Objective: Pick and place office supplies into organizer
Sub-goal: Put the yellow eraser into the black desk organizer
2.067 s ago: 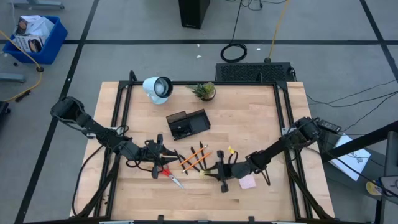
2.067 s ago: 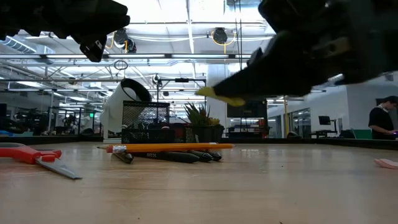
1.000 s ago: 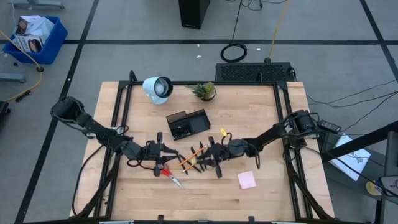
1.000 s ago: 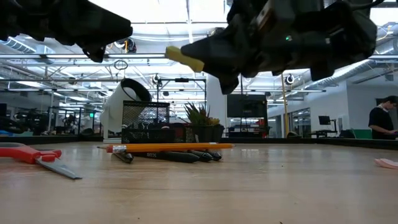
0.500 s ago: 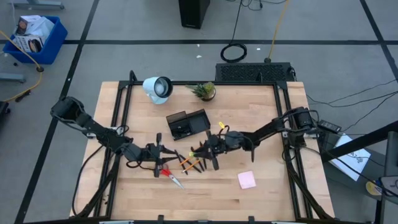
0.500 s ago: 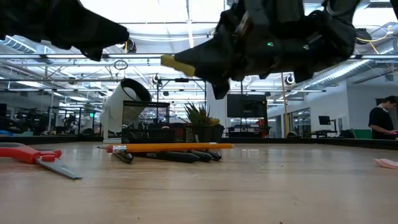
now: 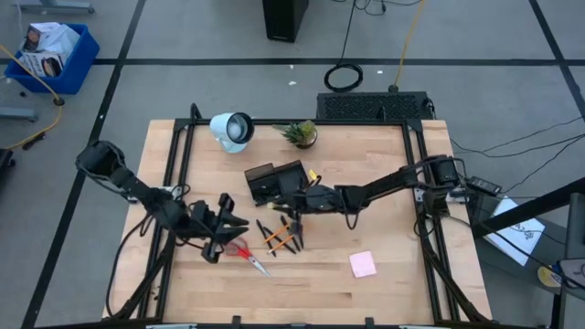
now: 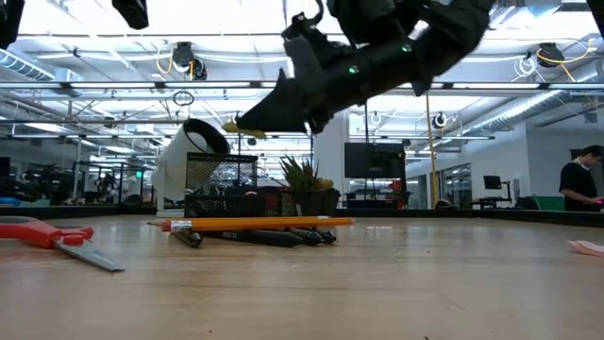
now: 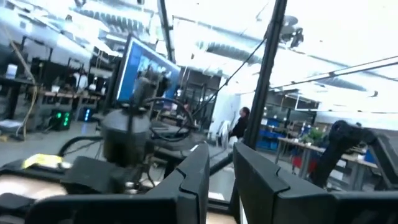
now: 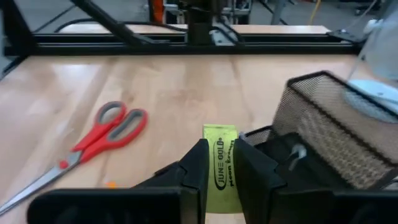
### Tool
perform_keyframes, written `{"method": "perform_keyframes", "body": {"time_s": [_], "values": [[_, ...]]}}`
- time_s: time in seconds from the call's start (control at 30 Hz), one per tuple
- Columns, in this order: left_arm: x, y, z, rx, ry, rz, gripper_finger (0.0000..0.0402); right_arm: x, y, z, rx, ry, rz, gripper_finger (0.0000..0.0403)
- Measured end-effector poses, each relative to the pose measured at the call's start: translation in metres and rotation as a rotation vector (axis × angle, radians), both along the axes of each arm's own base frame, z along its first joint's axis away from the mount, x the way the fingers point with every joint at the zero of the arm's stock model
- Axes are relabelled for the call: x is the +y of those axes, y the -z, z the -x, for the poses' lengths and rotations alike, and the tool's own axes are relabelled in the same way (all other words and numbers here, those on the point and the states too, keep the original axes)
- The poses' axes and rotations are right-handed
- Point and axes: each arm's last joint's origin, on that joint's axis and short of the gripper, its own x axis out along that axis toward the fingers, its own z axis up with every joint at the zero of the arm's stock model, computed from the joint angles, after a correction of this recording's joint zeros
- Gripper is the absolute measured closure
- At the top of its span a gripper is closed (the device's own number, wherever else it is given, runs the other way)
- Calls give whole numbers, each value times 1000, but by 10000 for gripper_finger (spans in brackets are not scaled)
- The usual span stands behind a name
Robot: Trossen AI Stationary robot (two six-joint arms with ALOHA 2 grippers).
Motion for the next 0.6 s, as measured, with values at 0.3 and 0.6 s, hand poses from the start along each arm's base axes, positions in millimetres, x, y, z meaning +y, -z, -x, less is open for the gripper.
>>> {"method": "perform_keyframes", "body": {"time_s": [0.3, 0.6], "values": [[-3, -1, 2, -11, 13, 0, 325, -21, -13, -12, 62, 21, 67, 348], [-3, -3, 4, -26, 20, 14, 325, -43, 28, -40, 138, 109, -9, 348]]}}
